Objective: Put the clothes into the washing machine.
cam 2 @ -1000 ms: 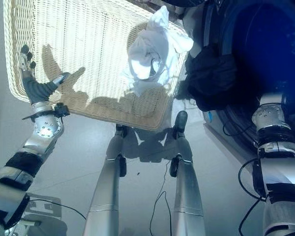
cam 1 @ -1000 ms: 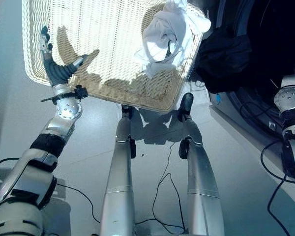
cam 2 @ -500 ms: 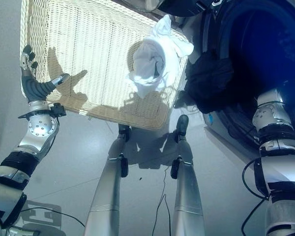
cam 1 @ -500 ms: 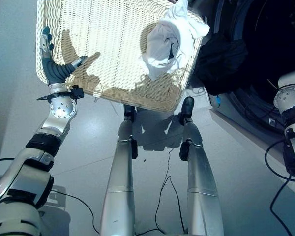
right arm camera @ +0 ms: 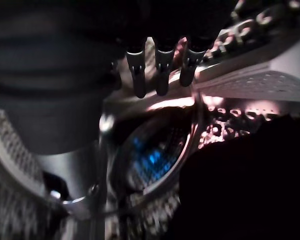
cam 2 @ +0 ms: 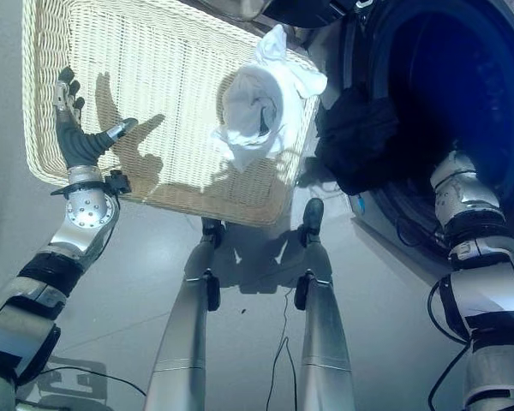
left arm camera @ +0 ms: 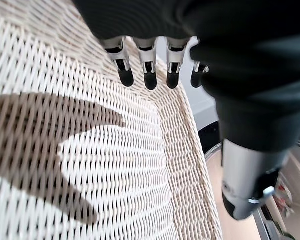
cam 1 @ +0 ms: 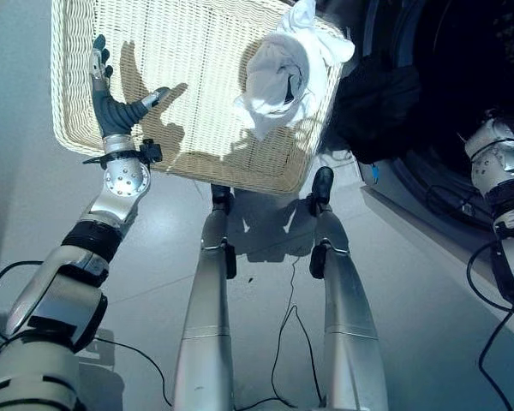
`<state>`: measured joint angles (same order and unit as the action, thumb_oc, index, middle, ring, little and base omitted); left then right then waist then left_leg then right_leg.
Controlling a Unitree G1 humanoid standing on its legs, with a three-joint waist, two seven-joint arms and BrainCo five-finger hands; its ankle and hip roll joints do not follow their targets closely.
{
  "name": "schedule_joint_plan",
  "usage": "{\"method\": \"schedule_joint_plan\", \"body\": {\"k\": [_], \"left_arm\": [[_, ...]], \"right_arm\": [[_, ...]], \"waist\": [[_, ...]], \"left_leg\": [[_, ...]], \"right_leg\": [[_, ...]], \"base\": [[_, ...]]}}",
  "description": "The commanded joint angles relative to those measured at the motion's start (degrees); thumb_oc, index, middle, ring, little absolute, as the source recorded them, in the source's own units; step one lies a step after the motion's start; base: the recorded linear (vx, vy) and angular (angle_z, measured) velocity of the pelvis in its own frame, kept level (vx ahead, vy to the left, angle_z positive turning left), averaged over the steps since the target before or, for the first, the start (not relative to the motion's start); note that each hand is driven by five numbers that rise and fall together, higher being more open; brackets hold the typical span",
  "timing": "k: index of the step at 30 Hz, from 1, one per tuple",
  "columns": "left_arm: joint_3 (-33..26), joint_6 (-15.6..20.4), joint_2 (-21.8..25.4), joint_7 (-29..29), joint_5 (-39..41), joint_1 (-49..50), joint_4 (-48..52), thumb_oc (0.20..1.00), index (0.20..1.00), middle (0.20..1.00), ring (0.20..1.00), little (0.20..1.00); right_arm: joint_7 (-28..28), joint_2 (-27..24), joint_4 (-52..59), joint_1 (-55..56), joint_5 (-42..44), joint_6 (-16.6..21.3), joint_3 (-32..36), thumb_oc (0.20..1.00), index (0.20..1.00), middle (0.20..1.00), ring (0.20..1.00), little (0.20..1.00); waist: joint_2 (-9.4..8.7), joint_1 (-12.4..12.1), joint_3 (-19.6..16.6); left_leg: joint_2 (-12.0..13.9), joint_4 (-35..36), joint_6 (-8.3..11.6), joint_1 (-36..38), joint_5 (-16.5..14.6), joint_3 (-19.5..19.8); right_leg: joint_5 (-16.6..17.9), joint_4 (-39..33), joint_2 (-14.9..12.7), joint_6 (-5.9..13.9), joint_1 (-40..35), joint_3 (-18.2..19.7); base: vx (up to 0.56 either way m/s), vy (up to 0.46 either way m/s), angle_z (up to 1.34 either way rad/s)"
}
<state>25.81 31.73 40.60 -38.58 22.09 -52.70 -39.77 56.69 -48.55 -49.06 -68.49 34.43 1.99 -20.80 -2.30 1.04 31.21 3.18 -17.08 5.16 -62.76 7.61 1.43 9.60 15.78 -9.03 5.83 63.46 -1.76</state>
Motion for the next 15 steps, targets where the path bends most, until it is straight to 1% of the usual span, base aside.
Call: {"method": "schedule_joint_plan", "body": {"k": [1, 2, 3, 4, 6, 8, 10, 11, 13, 14, 15], "left_arm": [[-3.8, 0.9, -2.2, -2.8, -1.6, -0.5, 1.5, 1.000, 1.000, 1.000, 1.000, 1.000], [-4.0, 1.1, -2.5, -2.9, -2.0, -0.7, 1.5, 1.000, 1.000, 1.000, 1.000, 1.000], [-3.9, 1.1, -2.6, -3.0, -2.1, -0.8, 1.5, 1.000, 1.000, 1.000, 1.000, 1.000], [-3.9, 1.3, -2.8, -3.0, -2.3, -1.2, 1.2, 1.000, 1.000, 1.000, 1.000, 1.000], [-3.9, 1.5, -3.1, -3.3, -2.5, -1.4, 1.1, 1.000, 1.000, 1.000, 1.000, 1.000], [-4.1, 1.7, -3.4, -3.8, -3.0, -1.6, 0.9, 1.000, 1.000, 1.000, 1.000, 1.000], [-4.3, 2.0, -3.6, -4.4, -3.5, -1.4, 1.2, 1.000, 1.000, 1.000, 1.000, 1.000], [-4.3, 2.0, -3.6, -4.4, -3.5, -1.4, 1.2, 1.000, 1.000, 1.000, 1.000, 1.000], [-5.2, 1.6, -4.2, -5.6, -5.1, -0.7, 2.3, 1.000, 1.000, 1.000, 1.000, 1.000], [-5.5, 1.7, -4.4, -5.8, -5.5, -0.5, 2.5, 1.000, 1.000, 1.000, 1.000, 1.000], [-5.5, 1.7, -4.4, -5.8, -5.5, -0.5, 2.5, 1.000, 1.000, 1.000, 1.000, 1.000]], "right_arm": [[0.2, -8.8, 3.9, -4.6, -18.9, -8.5, -4.6, 1.000, 1.000, 1.000, 1.000, 1.000], [-1.3, -8.1, 5.4, -4.3, -25.1, -10.3, -5.6, 1.000, 1.000, 1.000, 1.000, 1.000], [-1.1, -8.0, 5.7, -4.2, -25.8, -10.2, -6.5, 1.000, 1.000, 1.000, 1.000, 1.000], [-2.9, -7.4, 6.0, -4.2, -29.6, -10.2, -8.3, 1.000, 1.000, 1.000, 1.000, 1.000], [-3.9, -7.0, 6.6, -3.8, -33.2, -10.4, -9.0, 1.000, 1.000, 1.000, 1.000, 1.000], [-6.4, -6.0, 8.9, -1.7, -41.0, -9.2, -10.9, 1.000, 1.000, 1.000, 1.000, 1.000], [-7.7, -5.5, 11.5, 0.6, -45.1, -8.8, -11.5, 1.000, 1.000, 1.000, 1.000, 1.000], [-7.7, -5.5, 11.5, 0.6, -45.1, -8.8, -11.5, 1.000, 1.000, 1.000, 1.000, 1.000], [-9.7, -4.8, 15.7, 4.8, -50.3, -7.0, -10.7, 1.000, 1.000, 1.000, 1.000, 1.000], [-10.6, -4.4, 16.5, 5.8, -51.5, -5.9, -10.4, 1.000, 1.000, 1.000, 1.000, 1.000], [-10.6, -4.4, 16.5, 5.8, -51.5, -5.9, -10.4, 1.000, 1.000, 1.000, 1.000, 1.000]], "waist": [[1.55, -0.3, -1.4], [1.79, -0.3, -1.4], [1.83, -0.4, -1.4], [2.08, -0.4, -1.4], [2.20, -0.3, -1.4], [2.40, -0.1, -1.4], [2.47, 0.1, -1.4], [2.47, 0.1, -1.4], [2.41, 0.6, -1.4], [2.36, 0.7, -1.4], [2.36, 0.7, -1.4]], "left_leg": [[-1.4, -1.4, -1.44, 2.6, -5.1, 2.1], [-1.4, -1.3, -1.39, 2.3, -5.0, 1.9], [-1.4, -1.3, -1.40, 2.2, -5.0, 1.9], [-1.4, -1.5, -1.37, 1.8, -5.0, 1.8], [-1.4, -1.5, -1.35, 1.7, -5.0, 1.6], [-1.3, -1.6, -1.26, 1.2, -4.9, 1.4], [-1.2, -1.7, -1.23, 0.9, -4.9, 1.2], [-1.2, -1.7, -1.23, 0.9, -4.9, 1.2], [-1.1, -1.7, -1.13, 0.6, -4.9, 0.8], [-1.1, -1.7, -1.10, 0.5, -4.9, 0.7], [-1.1, -1.7, -1.10, 0.5, -4.9, 0.7]], "right_leg": [[-4.1, 4.4, 3.3, 0.71, -2.1, -5.1], [-4.3, 4.5, 3.3, 0.77, -1.9, -5.1], [-4.3, 4.5, 3.2, 0.80, -1.8, -5.1], [-4.5, 4.9, 3.1, 0.85, -1.3, -5.1], [-4.5, 4.9, 3.0, 0.89, -1.1, -5.1], [-4.7, 5.4, 2.9, 0.98, -0.5, -5.1], [-4.8, 5.7, 2.9, 1.01, -0.1, -5.0], [-4.8, 5.7, 2.9, 1.01, -0.1, -5.0], [-5.0, 6.0, 3.0, 1.13, 0.4, -4.7], [-5.1, 6.1, 3.1, 1.20, 0.6, -4.6], [-5.1, 6.1, 3.1, 1.20, 0.6, -4.6]], "base": [[-0.01, 0.030, 0.01], [-0.01, 0.030, 0.02], [0.00, 0.000, 0.00], [0.00, 0.000, 0.00], [0.00, 0.000, 0.00], [0.00, 0.011, 0.02], [0.00, 0.000, 0.00], [0.00, 0.000, 0.00], [0.00, 0.000, 0.00], [0.00, 0.000, 0.00], [0.00, 0.000, 0.00]]}}
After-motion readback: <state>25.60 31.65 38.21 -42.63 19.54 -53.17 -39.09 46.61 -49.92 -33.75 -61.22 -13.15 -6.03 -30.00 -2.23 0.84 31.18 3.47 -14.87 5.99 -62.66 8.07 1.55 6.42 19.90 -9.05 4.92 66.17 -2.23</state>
